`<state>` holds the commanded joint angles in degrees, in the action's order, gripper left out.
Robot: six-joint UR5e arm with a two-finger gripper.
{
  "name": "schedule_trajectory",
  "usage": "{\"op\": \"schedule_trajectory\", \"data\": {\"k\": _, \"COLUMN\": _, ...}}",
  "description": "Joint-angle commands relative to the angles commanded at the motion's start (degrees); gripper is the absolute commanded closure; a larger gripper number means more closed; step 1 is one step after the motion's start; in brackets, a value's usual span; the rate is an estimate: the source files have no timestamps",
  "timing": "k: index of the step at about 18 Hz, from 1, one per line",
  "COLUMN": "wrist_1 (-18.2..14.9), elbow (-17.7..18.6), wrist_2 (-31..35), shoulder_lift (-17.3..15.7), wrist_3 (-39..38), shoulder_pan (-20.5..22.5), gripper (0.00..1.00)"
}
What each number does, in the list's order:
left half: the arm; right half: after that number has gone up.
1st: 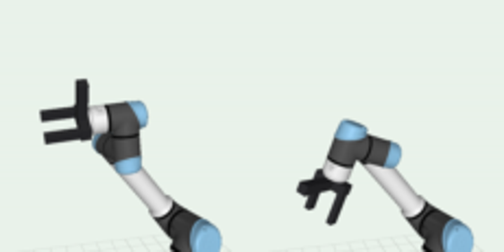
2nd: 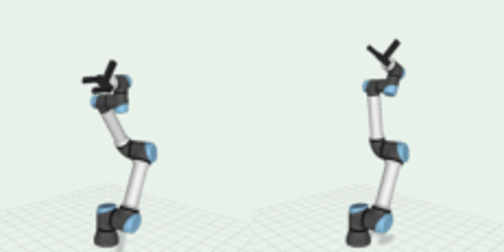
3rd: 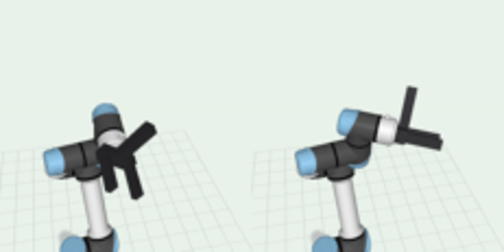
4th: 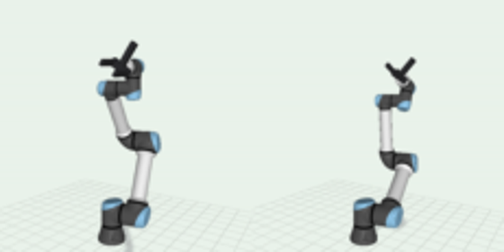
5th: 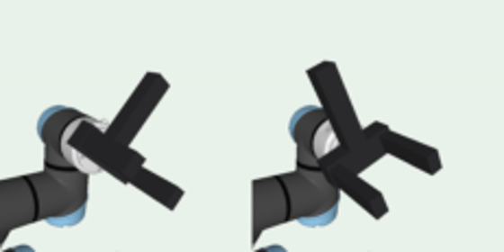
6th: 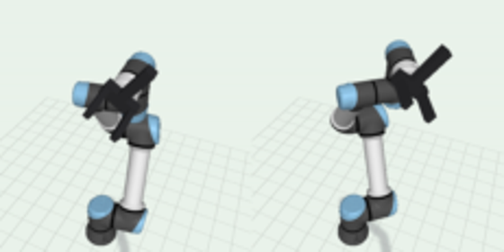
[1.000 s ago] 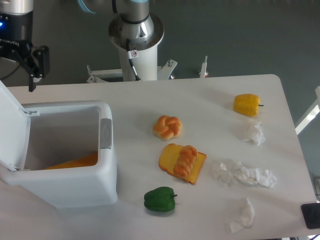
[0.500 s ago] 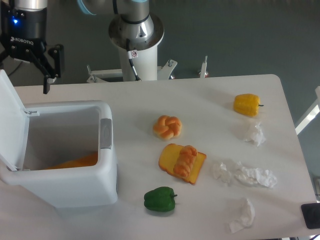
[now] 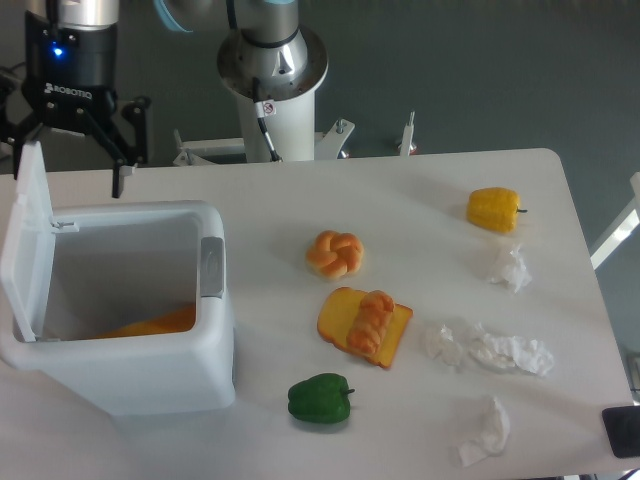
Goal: Close the trash can
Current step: 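Push the lid down over the can opening with the gripper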
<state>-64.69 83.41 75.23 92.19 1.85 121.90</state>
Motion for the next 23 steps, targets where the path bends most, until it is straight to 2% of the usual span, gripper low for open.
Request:
{"op": "schedule_trajectory", "data": {"k": 7, "wrist_1": 0.1, "elbow": 0.1, "wrist_2": 2.6, "shoulder_lift": 2.7, "wrist_3": 0.0, "shoulder_pan": 1.0, "gripper": 0.0}}
{"op": "schedule_trajectory", "data": {"k": 23, "wrist_1": 0.2, "elbow": 0.4, "wrist_2": 4.5, "shoulder_lift": 5.6, "wrist_3": 1.0, "shoulder_pan": 4.9, "gripper": 0.0}}
